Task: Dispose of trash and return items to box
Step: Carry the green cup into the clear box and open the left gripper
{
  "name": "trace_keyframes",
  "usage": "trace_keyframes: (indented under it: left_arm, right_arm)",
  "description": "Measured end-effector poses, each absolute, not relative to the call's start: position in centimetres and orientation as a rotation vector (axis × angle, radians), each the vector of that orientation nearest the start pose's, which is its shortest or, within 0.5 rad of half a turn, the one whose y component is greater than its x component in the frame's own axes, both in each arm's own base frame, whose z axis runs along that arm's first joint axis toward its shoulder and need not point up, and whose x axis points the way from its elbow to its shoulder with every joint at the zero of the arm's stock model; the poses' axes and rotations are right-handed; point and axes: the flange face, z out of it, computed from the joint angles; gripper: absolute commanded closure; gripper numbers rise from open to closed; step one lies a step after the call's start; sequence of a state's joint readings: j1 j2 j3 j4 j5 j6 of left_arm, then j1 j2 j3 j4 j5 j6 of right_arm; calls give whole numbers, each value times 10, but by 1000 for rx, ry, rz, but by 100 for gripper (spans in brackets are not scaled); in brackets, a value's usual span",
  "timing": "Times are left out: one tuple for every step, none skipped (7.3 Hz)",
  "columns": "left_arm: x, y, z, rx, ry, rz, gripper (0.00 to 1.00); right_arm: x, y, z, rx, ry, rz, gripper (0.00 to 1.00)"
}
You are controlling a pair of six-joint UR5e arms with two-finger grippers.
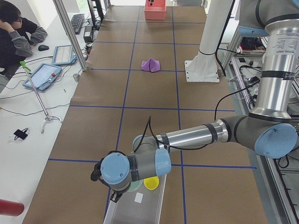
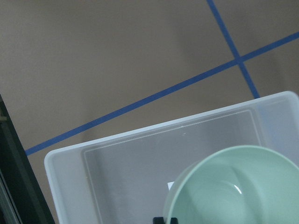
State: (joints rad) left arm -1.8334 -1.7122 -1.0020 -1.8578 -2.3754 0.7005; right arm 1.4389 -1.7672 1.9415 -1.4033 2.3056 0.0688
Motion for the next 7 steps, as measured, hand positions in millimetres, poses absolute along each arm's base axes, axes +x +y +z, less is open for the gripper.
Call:
trace_keyframes:
  left_arm:
    - [-187, -460, 855, 265, 770, 339, 100]
    - [-183, -444, 880, 272, 764, 311, 100]
    - [-177, -430, 895, 275, 760, 275, 100]
    - [-172, -421, 902, 276, 760, 244, 100]
    - [-166, -418, 904, 274, 762, 235, 81]
    - [-161, -419, 905, 269, 765, 233, 61]
    - [-154, -422, 904, 266, 767, 239, 18]
  right_arm:
    - [10, -427, 548, 253, -757, -186, 0]
    - [10, -427, 549, 252, -757, -185, 0]
    - [10, -427, 549, 252, -757, -185, 0]
    - [10, -428, 550, 253, -757, -186, 0]
    - [10, -428, 549, 253, -757, -186, 0]
    - [10, -428, 550, 253, -757, -186, 0]
    - [10, -428, 550, 253, -756, -185, 0]
